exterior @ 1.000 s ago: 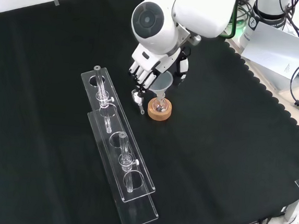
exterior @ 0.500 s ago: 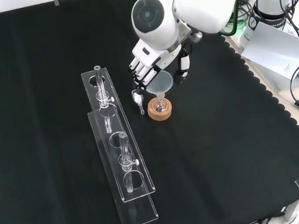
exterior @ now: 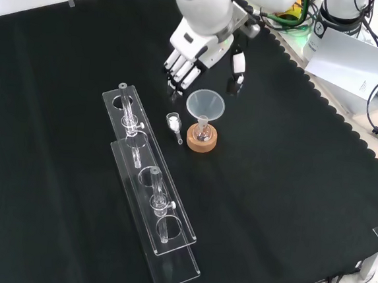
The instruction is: Place the funnel on the round-bottom flask.
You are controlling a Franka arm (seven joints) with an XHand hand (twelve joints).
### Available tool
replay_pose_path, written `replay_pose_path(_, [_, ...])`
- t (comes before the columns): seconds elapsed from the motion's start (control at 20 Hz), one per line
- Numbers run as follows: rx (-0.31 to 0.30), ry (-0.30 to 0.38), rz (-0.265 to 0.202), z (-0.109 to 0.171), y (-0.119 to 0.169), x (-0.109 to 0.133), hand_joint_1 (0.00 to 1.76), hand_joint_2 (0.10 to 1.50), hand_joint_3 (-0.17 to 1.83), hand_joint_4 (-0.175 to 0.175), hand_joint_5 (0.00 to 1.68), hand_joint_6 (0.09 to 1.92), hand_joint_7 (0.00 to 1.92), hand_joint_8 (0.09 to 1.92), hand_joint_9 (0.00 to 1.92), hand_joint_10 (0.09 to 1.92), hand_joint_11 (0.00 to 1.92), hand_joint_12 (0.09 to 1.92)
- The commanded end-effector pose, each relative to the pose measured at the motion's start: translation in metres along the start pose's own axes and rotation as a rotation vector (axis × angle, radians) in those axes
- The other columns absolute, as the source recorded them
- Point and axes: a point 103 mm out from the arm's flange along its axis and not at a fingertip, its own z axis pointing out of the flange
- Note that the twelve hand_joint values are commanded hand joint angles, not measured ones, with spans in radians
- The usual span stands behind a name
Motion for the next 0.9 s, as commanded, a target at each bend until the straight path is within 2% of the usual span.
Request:
replay_pose_path(0.05, [-0.046, 0.022, 0.017, -0.009, -0.018, -0.012, 0.58, 0.63, 0.40, -0.049, 0.09, 0.09, 0.00, 0.63, 0.25, 0.77, 0.18, 1.41])
replay_pose_path(0.35, [-0.126, 0.083, 0.043, -0.017, -0.037, -0.035, 0.58, 0.64, 0.39, -0.050, 0.11, 0.09, 0.02, 0.65, 0.28, 0.76, 0.19, 1.41])
replay_pose_path(0.45, [-0.148, 0.131, 0.059, -0.015, -0.042, -0.047, 0.59, 0.66, 0.38, -0.051, 0.14, 0.09, 0.05, 0.68, 0.31, 0.76, 0.20, 1.41])
replay_pose_path(0.6, [-0.171, 0.164, 0.084, -0.009, -0.050, -0.066, 0.62, 0.68, 0.37, -0.052, 0.17, 0.09, 0.08, 0.70, 0.35, 0.74, 0.21, 1.41])
replay_pose_path(0.9, [-0.213, 0.223, 0.140, 0.016, -0.060, -0.102, 0.77, 0.69, 0.51, -0.054, 0.33, 0.09, 0.37, 0.70, 0.58, 0.62, 0.30, 1.36])
